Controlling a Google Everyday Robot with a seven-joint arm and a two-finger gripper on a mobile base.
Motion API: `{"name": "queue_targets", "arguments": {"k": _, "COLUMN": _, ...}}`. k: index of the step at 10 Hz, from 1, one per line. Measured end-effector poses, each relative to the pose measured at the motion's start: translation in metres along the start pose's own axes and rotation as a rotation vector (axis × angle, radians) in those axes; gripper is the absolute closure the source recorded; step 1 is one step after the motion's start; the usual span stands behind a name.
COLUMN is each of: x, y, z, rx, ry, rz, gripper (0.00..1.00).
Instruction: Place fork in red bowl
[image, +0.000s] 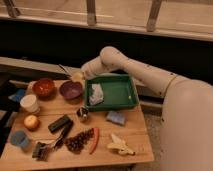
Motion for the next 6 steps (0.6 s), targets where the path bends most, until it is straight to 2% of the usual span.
{"name": "queue_targets", "arguments": {"k": 1, "x": -0.011, "y": 0.005, "z": 0.01, "rx": 0.028, "ry": -0.002, "rz": -0.024, "gripper": 1.0}}
{"name": "queue_targets", "arguments": {"k": 2, "x": -0.026, "y": 0.012, "z": 0.025, "rx": 0.037, "ry": -0.001, "rz": -0.062, "gripper": 1.0}}
{"name": "queue_targets", "arguments": {"k": 4, "x": -0.056, "y": 0.026, "z": 0.056, "rx": 0.023, "ry": 0.003, "rz": -0.131, "gripper": 1.0}}
{"name": "queue_targets", "arguments": {"k": 6, "x": -0.082, "y": 0.036, "z": 0.093, "rx": -0.021, "ry": 0.008, "rz": -0.183, "gripper": 1.0}}
